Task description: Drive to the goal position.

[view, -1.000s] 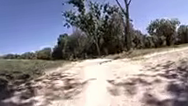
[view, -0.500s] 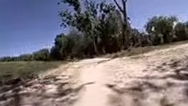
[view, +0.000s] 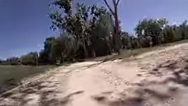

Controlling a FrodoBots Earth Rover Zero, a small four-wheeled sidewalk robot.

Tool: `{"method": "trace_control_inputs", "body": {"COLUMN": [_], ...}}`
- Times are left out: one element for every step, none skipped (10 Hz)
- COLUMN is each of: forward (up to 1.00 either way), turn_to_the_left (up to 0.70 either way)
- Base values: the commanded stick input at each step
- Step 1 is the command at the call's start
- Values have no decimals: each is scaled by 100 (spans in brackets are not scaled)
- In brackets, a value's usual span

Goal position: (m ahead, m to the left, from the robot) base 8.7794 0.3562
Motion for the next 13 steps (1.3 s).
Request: {"method": "trace_control_inputs", "body": {"forward": [85, 85, 85, 85, 85, 85, 85, 85, 85, 85, 85, 85, 85], "turn_to_the_left": [0, 0, 0, 0, 0, 0, 10, 26, 34, 11, 0, 0, 0]}}
